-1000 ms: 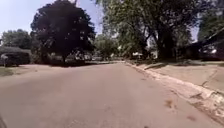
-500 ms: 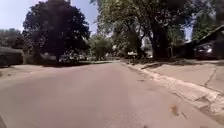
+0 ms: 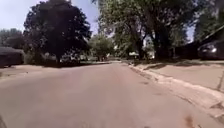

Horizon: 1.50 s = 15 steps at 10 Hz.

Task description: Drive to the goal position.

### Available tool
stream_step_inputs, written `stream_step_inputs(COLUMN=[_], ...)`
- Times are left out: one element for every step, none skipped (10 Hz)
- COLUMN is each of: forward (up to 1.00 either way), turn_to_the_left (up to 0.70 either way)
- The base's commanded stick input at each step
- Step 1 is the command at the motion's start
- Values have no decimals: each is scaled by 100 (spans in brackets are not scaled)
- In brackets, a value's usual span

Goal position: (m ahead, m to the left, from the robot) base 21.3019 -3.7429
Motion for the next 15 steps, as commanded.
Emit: stream_step_inputs(forward=[50,50,50,50,50,50,50,50,50,50,50,50,50,50,50], turn_to_the_left=[0,0,0,0,0,0,0,0,0,0,0,0,0,0,0])
